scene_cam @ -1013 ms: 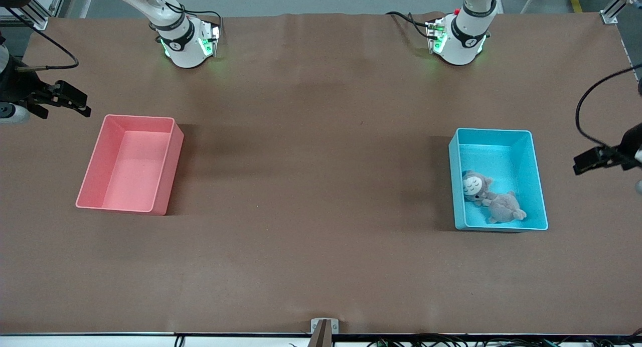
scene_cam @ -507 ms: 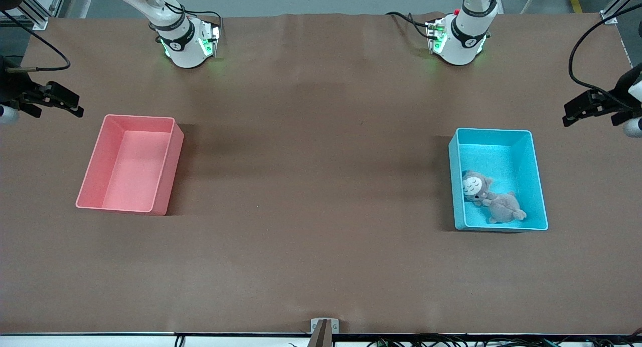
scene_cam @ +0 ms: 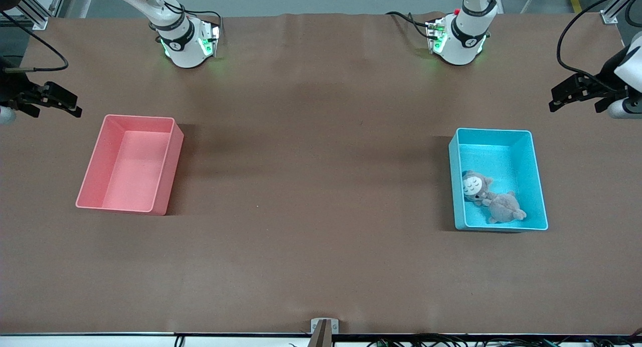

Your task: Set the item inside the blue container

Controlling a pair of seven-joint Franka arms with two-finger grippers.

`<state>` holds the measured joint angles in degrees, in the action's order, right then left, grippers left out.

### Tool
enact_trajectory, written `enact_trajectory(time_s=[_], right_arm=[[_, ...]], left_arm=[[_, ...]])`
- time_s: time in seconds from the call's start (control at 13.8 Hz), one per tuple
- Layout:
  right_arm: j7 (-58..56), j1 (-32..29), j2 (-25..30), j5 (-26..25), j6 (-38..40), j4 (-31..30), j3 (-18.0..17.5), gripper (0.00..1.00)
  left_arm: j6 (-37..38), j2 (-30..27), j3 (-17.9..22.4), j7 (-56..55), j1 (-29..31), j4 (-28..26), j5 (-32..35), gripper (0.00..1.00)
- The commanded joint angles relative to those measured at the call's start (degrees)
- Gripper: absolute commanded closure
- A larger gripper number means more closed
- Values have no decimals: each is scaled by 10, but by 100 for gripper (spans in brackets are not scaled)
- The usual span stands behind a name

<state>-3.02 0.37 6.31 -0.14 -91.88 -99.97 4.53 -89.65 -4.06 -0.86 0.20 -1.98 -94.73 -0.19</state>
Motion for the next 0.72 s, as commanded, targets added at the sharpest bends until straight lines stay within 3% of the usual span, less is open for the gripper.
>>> enact_trajectory(time_s=[0.0,0.14,0.65], right_arm=[[3,-10,17,8,-2,-16,-5,0],[3,-10,17,8,-2,-16,-5,0],[3,-9,17,8,-2,-16,-5,0]], left_arm=[[-19,-16,-25,-33,0,-22,7,0],[-19,-16,-45,-47,7,-19,7,0],[-16,-2,-49,-42,10,9,7,0]])
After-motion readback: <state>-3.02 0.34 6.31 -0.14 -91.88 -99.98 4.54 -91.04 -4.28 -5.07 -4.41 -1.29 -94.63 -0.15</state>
